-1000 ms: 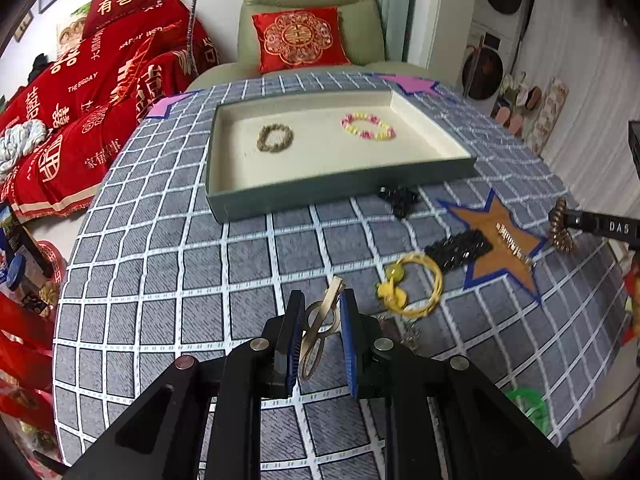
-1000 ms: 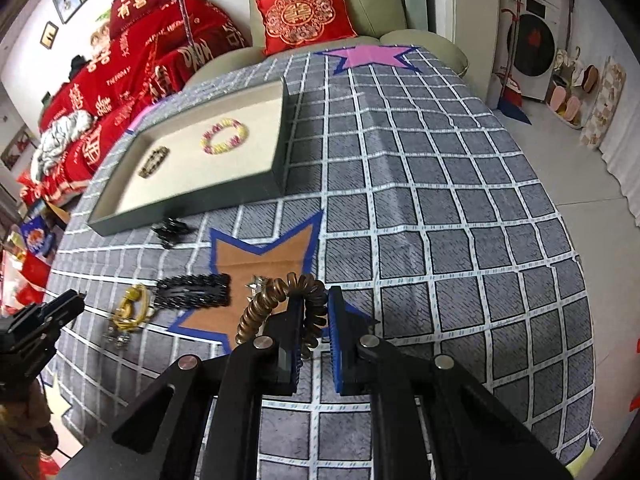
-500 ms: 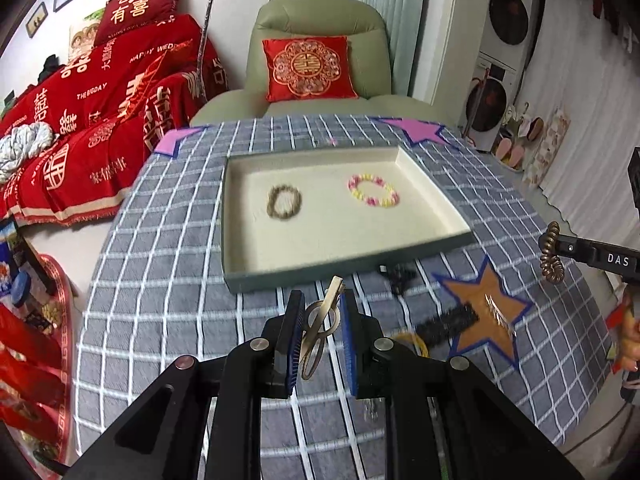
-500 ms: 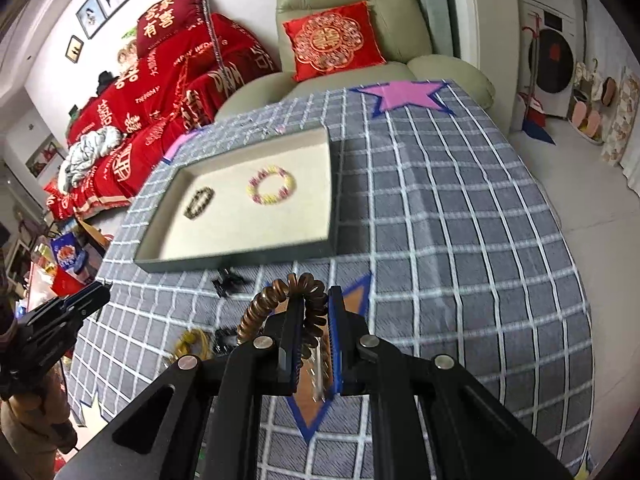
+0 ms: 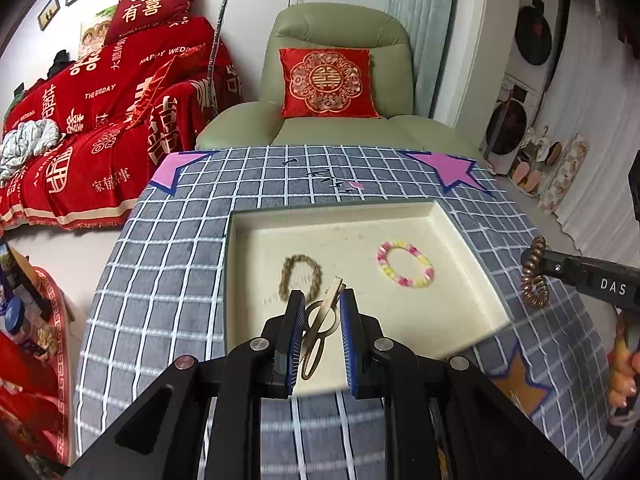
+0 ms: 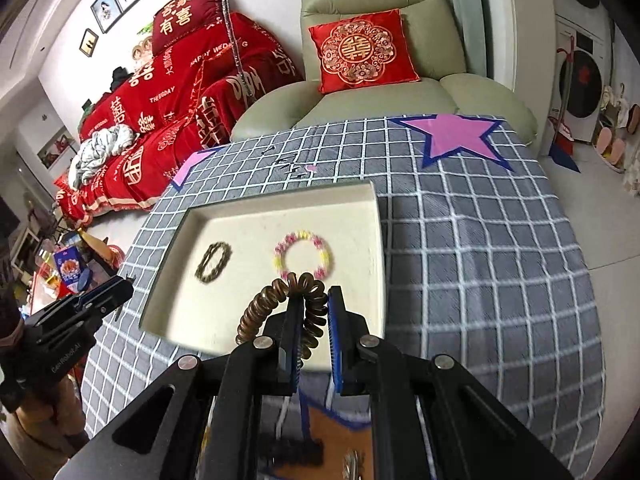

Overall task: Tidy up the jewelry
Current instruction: 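Carry both items into the tray and open both tools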

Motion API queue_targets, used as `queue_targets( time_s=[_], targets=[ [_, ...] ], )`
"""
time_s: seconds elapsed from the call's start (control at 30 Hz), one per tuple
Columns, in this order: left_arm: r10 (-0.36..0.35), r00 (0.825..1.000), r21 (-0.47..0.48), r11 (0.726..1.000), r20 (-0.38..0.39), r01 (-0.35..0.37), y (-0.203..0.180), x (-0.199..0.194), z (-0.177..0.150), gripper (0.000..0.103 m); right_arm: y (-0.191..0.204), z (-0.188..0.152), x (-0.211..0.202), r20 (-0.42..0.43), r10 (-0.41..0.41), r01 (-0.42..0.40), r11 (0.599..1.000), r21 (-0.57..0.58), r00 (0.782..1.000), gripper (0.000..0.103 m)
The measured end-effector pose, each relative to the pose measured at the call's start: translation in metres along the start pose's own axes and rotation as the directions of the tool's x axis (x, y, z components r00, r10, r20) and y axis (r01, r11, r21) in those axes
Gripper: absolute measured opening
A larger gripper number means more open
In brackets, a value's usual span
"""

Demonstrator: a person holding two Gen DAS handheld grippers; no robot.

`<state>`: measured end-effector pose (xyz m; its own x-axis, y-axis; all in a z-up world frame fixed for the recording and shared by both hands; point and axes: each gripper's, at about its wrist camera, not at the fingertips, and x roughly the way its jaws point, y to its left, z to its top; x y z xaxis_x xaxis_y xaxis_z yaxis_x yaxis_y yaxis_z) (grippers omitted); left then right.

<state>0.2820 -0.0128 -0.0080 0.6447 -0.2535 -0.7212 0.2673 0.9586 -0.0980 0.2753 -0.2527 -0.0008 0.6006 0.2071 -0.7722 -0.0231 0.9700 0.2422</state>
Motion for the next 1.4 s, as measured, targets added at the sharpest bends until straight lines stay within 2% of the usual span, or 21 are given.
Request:
queue_targets(
  time_s=[0.37,0.5,0.77,1.0,1.07,1.27,1.4],
  targets=[
    [0.053,0.995,0.014,0.999,-0.083,-0.052,-0.002,0.076,0.013,0.026,0.003,0.023,0.077,-0.056,-0.024,0.024,1.0,-0.002,0.998,0.013],
    [0.067,0.992,0.011,0.998,-0.103,-0.066,0.001,0.092,0.012,0.026,0.001,0.024,0.098,-0.077,-0.032,0.032,0.999,0.0,0.997,0.013],
    [0.096,0.988,0.059,0.994,-0.119,-0.09,-0.005,0.108,0.004,0.026,-0.005,0.018,0.126,-0.11,-0.053,0.053,0.999,-0.001,0.993,0.013],
    [0.113,0.985,0.063,0.992,-0.129,-0.106,-0.007,0.115,0.001,0.026,-0.005,0.016,0.13,-0.11,-0.065,0.063,0.998,-0.023,0.992,0.015],
    [0.124,0.984,0.074,0.991,-0.129,-0.115,-0.008,0.115,0.001,0.026,-0.001,0.014,0.134,-0.118,-0.072,0.069,0.997,-0.032,0.99,0.018],
    [0.156,0.979,0.093,0.985,-0.128,-0.145,-0.011,0.114,0.0,0.027,0.005,0.016,0.135,-0.12,-0.053,0.049,0.998,-0.037,0.991,0.04],
    [0.156,0.98,0.086,0.986,-0.124,-0.146,-0.01,0.11,0.002,0.027,0.008,0.018,0.128,-0.103,-0.064,0.06,0.997,-0.043,0.993,0.067]
  ],
)
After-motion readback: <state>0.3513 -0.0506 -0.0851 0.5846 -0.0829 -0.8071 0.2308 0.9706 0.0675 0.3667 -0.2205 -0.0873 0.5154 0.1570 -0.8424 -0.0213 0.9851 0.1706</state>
